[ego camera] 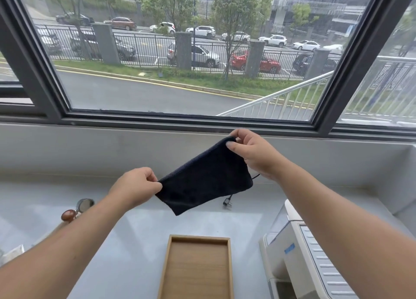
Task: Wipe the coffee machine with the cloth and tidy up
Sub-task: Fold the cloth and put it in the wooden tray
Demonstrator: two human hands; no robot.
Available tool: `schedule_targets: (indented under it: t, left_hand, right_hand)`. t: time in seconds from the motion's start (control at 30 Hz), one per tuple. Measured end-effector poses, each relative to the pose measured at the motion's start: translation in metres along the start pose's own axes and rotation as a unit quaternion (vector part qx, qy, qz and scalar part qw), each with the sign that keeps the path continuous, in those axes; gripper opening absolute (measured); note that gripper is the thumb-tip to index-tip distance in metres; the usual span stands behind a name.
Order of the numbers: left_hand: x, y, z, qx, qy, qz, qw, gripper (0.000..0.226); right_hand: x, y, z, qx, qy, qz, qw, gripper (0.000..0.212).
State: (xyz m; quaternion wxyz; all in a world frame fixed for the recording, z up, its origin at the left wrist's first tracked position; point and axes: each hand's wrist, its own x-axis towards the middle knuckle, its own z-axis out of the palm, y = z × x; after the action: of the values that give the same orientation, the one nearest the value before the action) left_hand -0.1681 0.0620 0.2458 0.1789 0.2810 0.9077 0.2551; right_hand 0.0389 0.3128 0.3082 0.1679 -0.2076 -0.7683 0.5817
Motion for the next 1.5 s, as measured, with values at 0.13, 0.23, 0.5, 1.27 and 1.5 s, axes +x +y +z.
schedule_targets:
  t: [0.13,0.23,0.5,1.27,1.5]
  left_hand:
    - [-0.004,-0.008,0.008,0.024,-0.067,-0.009,0.997,0.008]
    - [-0.008,-0.010,0.015,-0.027,-0.134,0.008,0.991,0.024]
    - [-0.029,0.036,0.012,-0.245,-0.240,0.119,0.932,0.028]
    - [-0.034,0.063,0.006,-0.615,-0.263,0.024,0.743,0.036]
    - [-0.036,0.072,0.010,-0.630,-0.291,0.022,0.720,0.035]
  right_hand:
    - [0.005,-0.024,0.016,-0.044,-0.058,-0.022,0.997,0.005]
    - [0.008,-0.039,0.028,-0.077,-0.100,-0.034,0.991,0.003]
    - [0.015,-0.057,0.045,-0.111,-0.161,-0.051,0.979,0.012]
    - [-0.040,0.047,0.039,0.123,0.017,0.273,0.954,0.079]
    - [-0.046,0.039,0.058,0.301,-0.130,0.214,0.920,0.115]
